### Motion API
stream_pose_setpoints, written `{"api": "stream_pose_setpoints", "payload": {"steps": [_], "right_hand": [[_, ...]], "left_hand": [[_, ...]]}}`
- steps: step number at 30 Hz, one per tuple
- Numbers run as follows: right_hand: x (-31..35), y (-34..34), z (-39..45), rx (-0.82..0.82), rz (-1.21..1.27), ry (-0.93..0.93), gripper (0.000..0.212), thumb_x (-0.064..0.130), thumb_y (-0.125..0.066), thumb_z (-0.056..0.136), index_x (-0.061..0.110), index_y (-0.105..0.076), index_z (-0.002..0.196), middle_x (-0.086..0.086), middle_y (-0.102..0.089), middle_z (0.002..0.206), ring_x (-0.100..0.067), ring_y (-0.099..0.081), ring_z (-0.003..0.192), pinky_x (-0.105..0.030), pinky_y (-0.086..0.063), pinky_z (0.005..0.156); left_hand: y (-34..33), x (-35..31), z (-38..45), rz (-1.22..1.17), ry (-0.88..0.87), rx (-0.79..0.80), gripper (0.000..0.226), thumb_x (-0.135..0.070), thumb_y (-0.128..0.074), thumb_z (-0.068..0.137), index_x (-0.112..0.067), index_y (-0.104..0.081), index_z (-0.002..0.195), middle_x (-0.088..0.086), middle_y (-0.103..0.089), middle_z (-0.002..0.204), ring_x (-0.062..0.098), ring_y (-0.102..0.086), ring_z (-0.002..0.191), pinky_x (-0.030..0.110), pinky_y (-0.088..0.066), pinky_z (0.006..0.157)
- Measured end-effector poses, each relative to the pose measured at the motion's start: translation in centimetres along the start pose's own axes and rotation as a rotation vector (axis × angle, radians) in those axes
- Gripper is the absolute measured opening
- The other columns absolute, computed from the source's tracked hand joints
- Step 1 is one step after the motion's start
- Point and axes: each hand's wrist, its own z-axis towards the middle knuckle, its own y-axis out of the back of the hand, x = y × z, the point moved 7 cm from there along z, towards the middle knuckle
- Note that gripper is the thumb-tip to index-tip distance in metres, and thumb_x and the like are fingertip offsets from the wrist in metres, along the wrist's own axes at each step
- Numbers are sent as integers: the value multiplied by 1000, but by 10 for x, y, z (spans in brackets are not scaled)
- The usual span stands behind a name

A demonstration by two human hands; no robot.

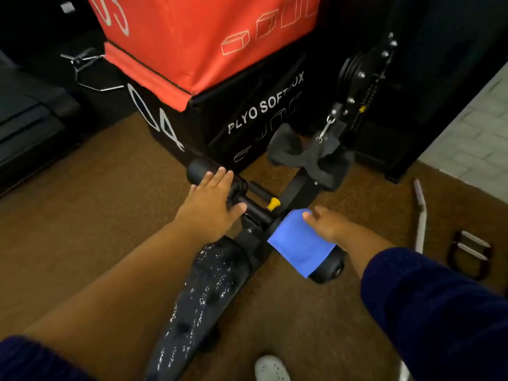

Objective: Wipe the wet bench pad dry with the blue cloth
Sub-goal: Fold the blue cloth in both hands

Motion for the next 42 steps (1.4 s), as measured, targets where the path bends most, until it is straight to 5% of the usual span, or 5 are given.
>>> {"api": "stream_pose_setpoints", "payload": {"steps": [8,12,21,30,42], "right_hand": [[-34,-45,33,-209,-233,92,94,83,-34,71,35,-7,147,-3,-22,154,-34,-29,135,-53,-28,107],[-37,-48,26,-262,-230,201,76,66,-39,86,30,-13,148,-2,-23,154,-28,-30,137,-40,-26,110],[-17,-39,0,-546,-427,346,46,45,-45,93,22,-49,132,-22,-59,123,-43,-55,107,-44,-43,90],[-2,-11,-65,-607,-30,436,32,37,-46,96,15,-62,112,-16,-66,108,-34,-58,100,-32,-40,81],[49,-16,-66,-407,26,372,31,38,-47,95,17,-63,110,-9,-63,100,-21,-52,86,-28,-36,73]], "left_hand": [[-86,58,-19,-57,-7,-53,74,-47,-46,94,-23,-8,152,-4,-3,162,15,4,149,43,-2,120],[-113,88,-40,-93,42,-86,73,-48,-46,93,-25,-10,152,-6,-5,162,14,2,149,43,-3,120],[-134,105,-82,-100,92,-11,72,-49,-46,94,-25,-12,152,-4,-9,161,17,-4,149,46,-6,121],[-162,66,-108,-149,98,115,72,-48,-45,94,-22,-12,153,-1,-10,161,19,-4,149,50,-8,121],[-92,85,-89,-95,187,-10,77,-53,-42,93,-20,-6,153,-1,-3,162,20,1,150,48,-3,120]]}}
